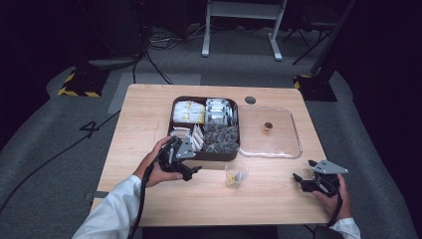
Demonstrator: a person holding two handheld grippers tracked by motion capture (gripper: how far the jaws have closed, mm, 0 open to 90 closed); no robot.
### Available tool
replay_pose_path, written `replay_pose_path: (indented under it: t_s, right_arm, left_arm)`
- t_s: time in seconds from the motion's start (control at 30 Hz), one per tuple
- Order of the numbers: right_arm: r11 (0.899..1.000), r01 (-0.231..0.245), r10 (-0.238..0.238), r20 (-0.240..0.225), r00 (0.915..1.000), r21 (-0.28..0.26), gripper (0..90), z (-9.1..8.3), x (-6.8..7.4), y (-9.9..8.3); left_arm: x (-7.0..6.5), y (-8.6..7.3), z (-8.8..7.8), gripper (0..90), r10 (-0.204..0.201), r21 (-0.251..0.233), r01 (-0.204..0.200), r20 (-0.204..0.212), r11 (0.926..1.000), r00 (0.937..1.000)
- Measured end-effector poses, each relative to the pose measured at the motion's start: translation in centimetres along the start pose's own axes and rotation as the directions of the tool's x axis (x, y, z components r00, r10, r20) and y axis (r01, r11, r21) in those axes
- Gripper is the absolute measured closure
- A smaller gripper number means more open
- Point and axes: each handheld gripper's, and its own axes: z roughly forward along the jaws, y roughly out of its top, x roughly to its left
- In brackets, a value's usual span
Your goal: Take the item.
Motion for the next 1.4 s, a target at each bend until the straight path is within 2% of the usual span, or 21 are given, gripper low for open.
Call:
replay_pose_path:
  t_s: [0.23,0.53,0.73,0.83,0.93,0.97,1.0,1.03,1.07,1.17,1.2,1.3,1.4]
  right_arm:
    - [1.0,0.001,-0.001,0.001,1.0,0.0,17.8,0.0,0.0,0.0]
    - [1.0,0.001,-0.001,0.002,1.0,-0.001,17.8,0.0,0.0,0.0]
    - [1.0,0.001,-0.001,0.005,1.0,-0.001,17.8,0.0,0.0,0.0]
    - [1.0,0.002,-0.002,0.006,1.0,-0.001,17.8,0.0,0.0,0.0]
    - [1.0,0.0,0.0,0.004,1.0,0.0,17.8,0.0,0.0,0.0]
    - [1.0,-0.001,0.001,0.004,1.0,-0.001,17.8,0.0,0.0,0.0]
    - [1.0,-0.001,0.001,0.004,1.0,-0.001,17.8,0.0,0.0,0.0]
    - [1.0,-0.002,0.002,0.004,1.0,0.0,17.8,0.0,0.0,0.0]
    - [1.0,-0.002,0.002,0.004,1.0,0.0,17.8,0.0,0.0,0.0]
    - [1.0,-0.003,0.003,0.004,1.0,0.0,17.8,0.0,0.0,0.0]
    - [1.0,-0.003,0.003,0.004,1.0,0.0,17.8,0.0,0.0,0.0]
    - [1.0,-0.003,0.003,0.004,1.0,0.001,17.8,0.0,0.0,0.0]
    - [1.0,-0.006,0.006,0.006,1.0,0.002,17.8,0.0,0.0,0.0]
  left_arm:
    - [-0.2,-1.9,-0.9,18.6,-0.007,0.029,0.008,-0.05,0.9995,0.9987]
    - [-0.2,-3.9,-1.4,18.0,-0.032,0.047,0.036,-0.087,0.9983,0.9957]
    - [-0.1,-5.5,-1.5,17.5,-0.038,0.082,0.049,-0.121,0.9954,0.9919]
    - [0.0,-6.7,-1.7,17.4,-0.055,0.102,0.07,-0.143,0.9923,0.9881]
    - [0.0,-7.3,-1.9,17.1,-0.061,0.11,0.078,-0.146,0.9909,0.9874]
    - [0.1,-8.0,-2.1,17.0,-0.077,0.113,0.095,-0.151,0.9891,0.9855]
    - [0.1,-8.0,-2.1,17.0,-0.077,0.113,0.095,-0.151,0.9891,0.9855]
    - [0.1,-8.7,-2.2,17.0,-0.097,0.113,0.115,-0.152,0.9869,0.9836]
    - [0.1,-8.7,-2.2,17.0,-0.097,0.113,0.115,-0.152,0.9869,0.9836]
    - [0.3,-10.2,-2.5,17.2,-0.133,0.117,0.153,-0.163,0.9813,0.9776]
    - [0.3,-10.2,-2.5,17.2,-0.133,0.117,0.153,-0.163,0.9813,0.9776]
    - [0.5,-11.5,-2.8,17.2,-0.168,0.113,0.188,-0.168,0.9756,0.9714]
    - [0.7,-12.1,-2.8,17.2,-0.188,0.105,0.207,-0.165,0.9726,0.9681]
